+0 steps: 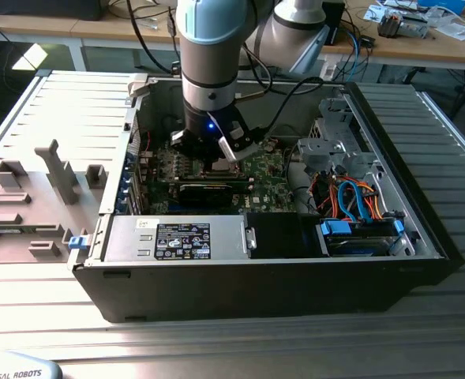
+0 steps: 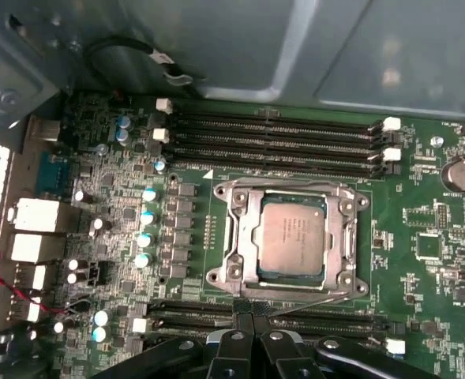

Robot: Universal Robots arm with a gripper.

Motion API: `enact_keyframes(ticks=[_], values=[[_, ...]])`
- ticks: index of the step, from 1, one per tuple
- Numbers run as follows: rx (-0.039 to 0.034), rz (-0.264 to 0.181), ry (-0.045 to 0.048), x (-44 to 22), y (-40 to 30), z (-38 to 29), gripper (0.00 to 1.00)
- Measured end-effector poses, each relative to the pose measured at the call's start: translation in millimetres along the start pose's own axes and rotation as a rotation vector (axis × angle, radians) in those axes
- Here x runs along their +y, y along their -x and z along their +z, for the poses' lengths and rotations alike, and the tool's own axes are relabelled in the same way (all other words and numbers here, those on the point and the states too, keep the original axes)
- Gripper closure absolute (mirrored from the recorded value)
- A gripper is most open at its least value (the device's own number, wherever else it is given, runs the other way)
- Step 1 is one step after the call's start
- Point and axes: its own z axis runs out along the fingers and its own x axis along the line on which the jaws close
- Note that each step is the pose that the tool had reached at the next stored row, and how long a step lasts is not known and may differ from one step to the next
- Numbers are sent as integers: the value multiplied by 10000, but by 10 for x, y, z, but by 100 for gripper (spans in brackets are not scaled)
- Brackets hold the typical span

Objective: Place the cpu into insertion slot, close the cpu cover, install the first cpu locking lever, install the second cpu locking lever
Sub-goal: 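Install the second cpu locking lever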

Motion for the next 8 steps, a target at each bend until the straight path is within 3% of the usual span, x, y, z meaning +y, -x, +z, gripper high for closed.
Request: enact_keyframes(ticks=[3, 8], values=[[-1, 0, 2, -72, -6, -10, 89], [-1, 0, 0, -80, -7, -12, 89]])
